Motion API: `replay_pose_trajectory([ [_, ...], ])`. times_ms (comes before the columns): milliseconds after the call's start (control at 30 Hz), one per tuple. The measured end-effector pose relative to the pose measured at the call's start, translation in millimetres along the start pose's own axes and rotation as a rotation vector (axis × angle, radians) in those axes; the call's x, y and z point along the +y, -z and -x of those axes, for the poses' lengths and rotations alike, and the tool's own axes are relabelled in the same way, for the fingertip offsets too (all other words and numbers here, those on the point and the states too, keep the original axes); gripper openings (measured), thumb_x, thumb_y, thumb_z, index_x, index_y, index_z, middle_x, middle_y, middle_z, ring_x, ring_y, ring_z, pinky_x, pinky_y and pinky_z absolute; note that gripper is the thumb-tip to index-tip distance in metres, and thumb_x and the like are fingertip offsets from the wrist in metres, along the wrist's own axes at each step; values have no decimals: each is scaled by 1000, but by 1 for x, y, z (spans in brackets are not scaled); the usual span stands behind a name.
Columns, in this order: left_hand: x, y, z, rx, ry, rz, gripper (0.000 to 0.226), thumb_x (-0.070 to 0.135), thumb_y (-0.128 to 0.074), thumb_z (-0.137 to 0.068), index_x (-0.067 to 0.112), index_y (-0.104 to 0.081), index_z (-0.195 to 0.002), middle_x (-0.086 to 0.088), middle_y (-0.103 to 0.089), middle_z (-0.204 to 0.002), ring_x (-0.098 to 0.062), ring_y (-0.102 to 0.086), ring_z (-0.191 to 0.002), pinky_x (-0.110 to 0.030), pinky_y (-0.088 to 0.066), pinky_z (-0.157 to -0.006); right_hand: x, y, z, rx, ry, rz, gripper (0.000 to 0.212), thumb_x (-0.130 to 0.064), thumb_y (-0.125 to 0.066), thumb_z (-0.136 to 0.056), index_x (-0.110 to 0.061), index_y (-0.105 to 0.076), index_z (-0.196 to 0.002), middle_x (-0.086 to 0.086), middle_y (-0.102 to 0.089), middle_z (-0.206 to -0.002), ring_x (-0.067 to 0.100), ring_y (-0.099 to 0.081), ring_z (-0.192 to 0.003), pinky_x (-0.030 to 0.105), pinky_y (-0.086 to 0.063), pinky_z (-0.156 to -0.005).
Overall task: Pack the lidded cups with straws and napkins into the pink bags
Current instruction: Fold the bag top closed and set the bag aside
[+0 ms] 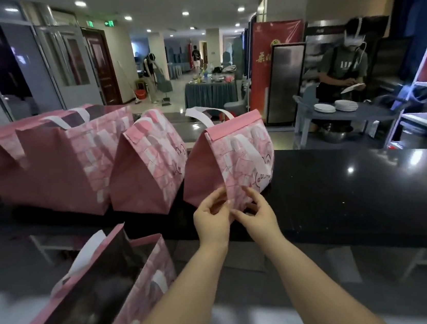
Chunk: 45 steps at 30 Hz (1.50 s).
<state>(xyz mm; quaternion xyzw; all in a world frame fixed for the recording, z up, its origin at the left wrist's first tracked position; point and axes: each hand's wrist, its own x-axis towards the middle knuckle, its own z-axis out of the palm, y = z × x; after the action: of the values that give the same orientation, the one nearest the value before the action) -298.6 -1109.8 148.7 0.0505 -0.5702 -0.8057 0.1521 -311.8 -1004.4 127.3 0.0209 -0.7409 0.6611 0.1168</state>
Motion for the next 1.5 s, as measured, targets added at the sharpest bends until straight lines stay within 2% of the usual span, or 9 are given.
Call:
replay_pose_trajectory([
  [133, 19, 12, -35, 139, -157, -161, 46, -14, -57, -81, 25, -64, -105, 5, -67, -108, -16, -63, -104, -21, -52, -87, -4, -4, -8, 101, 84, 87, 66, -24, -81, -77, -31, -47, -134, -7, -42, -136, 14, -45, -126, 36, -45, -102],
  [300, 40, 26, -88, 124, -26, -363, 65, -13, -48, -78, 18, -52, -135, -1, -59, -125, -18, -58, -112, -27, -50, -94, -16, -21, -10, 144, 137, 221, 72, -33, -84, -71, -31, -45, -132, -7, -37, -132, 15, -35, -128, 29, -33, -103],
  [500, 31, 38, -102, 8, -79, -668, 28, 7, -67, -86, 25, -58, -105, 6, -63, -100, -22, -63, -100, -35, -52, -90, -18, -30, -10, 197, 114, 216, 56, -23, -74, -81, -27, -46, -130, -4, -35, -124, 20, -44, -120, 33, -42, -97],
  [600, 34, 50, -98, 4, -171, -779, 20, 15, -70, -81, 30, -58, -88, 11, -65, -87, -18, -64, -86, -32, -51, -75, -19, -29, -13, 171, 123, 148, 53, -12, -69, -83, -23, -48, -130, 0, -42, -126, 19, -54, -113, 38, -49, -96],
  [700, 41, 62, -92, 60, -248, -887, 12, 22, -71, -79, 28, -60, -79, 16, -60, -73, -16, -60, -75, -27, -40, -65, -24, -31, -22, 131, 108, 127, 48, -9, -62, -82, -43, -52, -113, 2, -54, -118, 15, -60, -99, 30, -55, -79],
  [833, 53, 78, -89, 151, -270, -946, 9, 21, -67, -81, 26, -60, -80, 7, -65, -79, -21, -59, -76, -29, -39, -63, -31, -44, -34, 54, 30, 164, 36, -18, -66, -85, -51, -53, -90, -13, -62, -98, 4, -64, -83, 20, -53, -63],
  [1100, 69, 87, -86, 147, -198, -998, 7, 28, -65, -84, 24, -63, -89, 4, -69, -90, -23, -64, -87, -30, -47, -71, -46, -52, -33, 71, 11, 348, 21, -21, -67, -82, -27, -53, -97, -11, -61, -91, 9, -62, -80, 29, -51, -65],
  [1233, 86, 93, -85, 97, -182, -910, 16, 26, -76, -78, 26, -62, -87, 11, -64, -82, -18, -65, -85, -27, -46, -71, -66, -42, -21, 106, 108, 297, 36, -21, -75, -79, -28, -49, -102, -8, -59, -93, 6, -59, -82, 19, -45, -65],
  [1500, 147, 99, -69, 45, -314, -1039, 36, 40, -75, -79, 24, -62, -108, 8, -62, -94, -20, -61, -96, -38, -50, -87, -133, -63, 3, 26, 510, 351, 26, -8, -72, -76, -23, -57, -92, -6, -59, -94, 6, -55, -89, 19, -47, -77],
])
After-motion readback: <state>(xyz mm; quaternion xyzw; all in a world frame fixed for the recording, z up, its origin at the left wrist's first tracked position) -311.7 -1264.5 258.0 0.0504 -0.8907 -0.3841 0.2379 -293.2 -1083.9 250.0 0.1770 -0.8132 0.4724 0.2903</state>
